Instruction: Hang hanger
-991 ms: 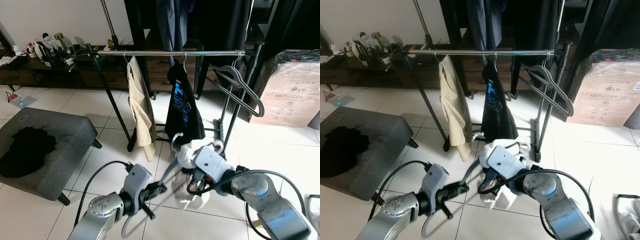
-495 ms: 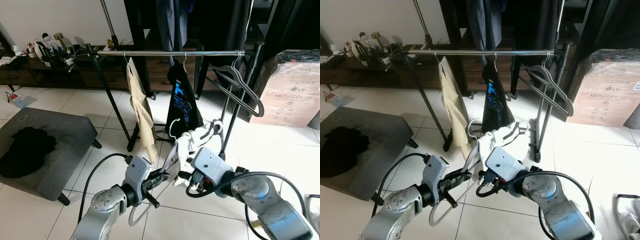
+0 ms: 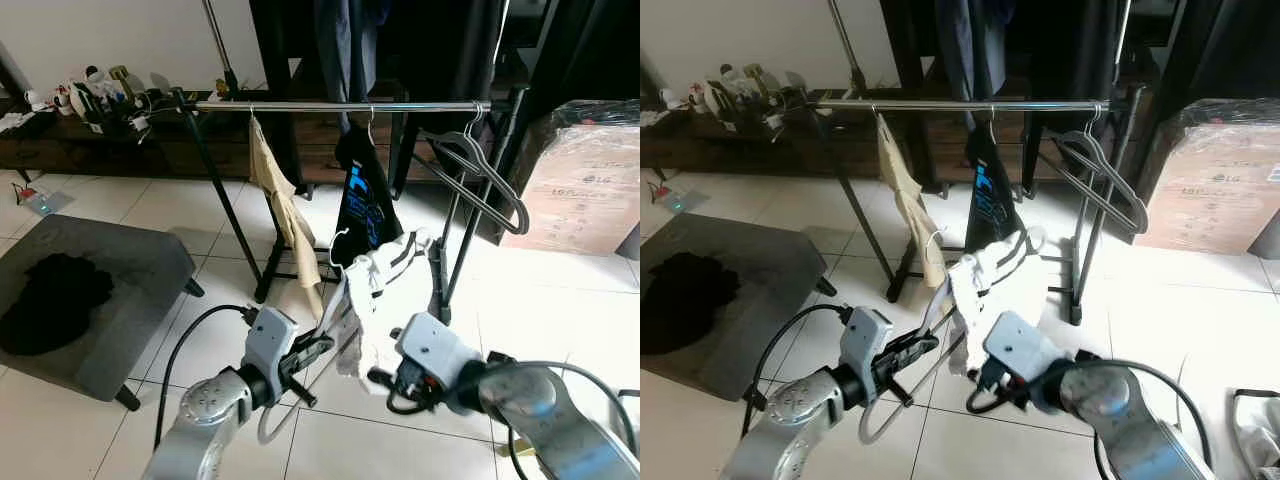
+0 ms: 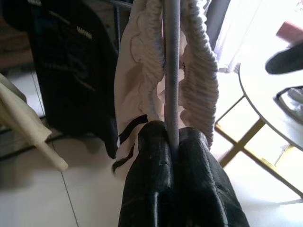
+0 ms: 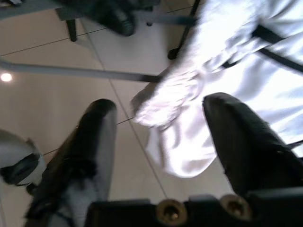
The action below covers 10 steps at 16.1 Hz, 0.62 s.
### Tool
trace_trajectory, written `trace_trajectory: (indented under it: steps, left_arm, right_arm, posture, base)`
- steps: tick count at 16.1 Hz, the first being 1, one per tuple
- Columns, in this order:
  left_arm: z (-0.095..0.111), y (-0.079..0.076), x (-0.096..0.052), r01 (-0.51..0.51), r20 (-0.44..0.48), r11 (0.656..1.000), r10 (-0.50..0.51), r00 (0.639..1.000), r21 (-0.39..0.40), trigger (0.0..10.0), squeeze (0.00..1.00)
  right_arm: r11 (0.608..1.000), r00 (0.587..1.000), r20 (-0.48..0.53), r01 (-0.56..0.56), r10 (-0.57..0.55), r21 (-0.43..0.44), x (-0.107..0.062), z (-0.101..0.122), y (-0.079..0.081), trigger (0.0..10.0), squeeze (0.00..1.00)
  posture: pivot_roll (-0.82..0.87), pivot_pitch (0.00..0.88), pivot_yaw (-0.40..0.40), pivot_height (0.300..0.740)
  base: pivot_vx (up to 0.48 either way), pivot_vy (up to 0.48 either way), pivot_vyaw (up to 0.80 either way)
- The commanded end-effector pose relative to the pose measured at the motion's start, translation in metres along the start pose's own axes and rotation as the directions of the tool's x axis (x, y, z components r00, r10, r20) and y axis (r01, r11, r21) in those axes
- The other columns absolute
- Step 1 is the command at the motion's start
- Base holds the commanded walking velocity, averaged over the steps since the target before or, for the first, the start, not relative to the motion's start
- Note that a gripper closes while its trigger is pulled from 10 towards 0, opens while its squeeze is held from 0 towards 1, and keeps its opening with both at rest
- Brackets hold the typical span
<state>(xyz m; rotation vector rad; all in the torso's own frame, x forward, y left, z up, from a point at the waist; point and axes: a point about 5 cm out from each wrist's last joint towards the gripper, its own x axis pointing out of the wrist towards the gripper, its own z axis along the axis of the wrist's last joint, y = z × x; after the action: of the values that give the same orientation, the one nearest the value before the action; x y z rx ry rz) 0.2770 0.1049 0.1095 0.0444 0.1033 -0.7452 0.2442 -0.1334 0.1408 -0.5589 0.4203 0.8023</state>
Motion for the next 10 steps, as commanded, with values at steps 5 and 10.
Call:
trace_trajectory:
  steps: [5,10]
  left_arm:
    - [0.010,0.007,-0.002,-0.001,0.071,1.000,0.001,0.997,0.008,10.0,0.00]
    - [-0.007,0.022,-0.031,0.226,-0.115,0.971,-0.217,0.969,0.074,10.0,0.00]
  right_arm:
    - [0.996,0.996,0.005,0.093,-0.093,0.011,-0.016,-0.009,-0.013,10.0,1.00]
    - [0.989,0.979,0.148,0.148,-0.143,-0.025,-0.037,0.005,-0.046,10.0,0.00]
  posture:
    - [-0.17,0.127,0.065,0.740]
    - [-0.17,0.127,0.059,0.740]
  base:
    - [0.000,0.000,0.00]
    - [0.000,0.000,0.00]
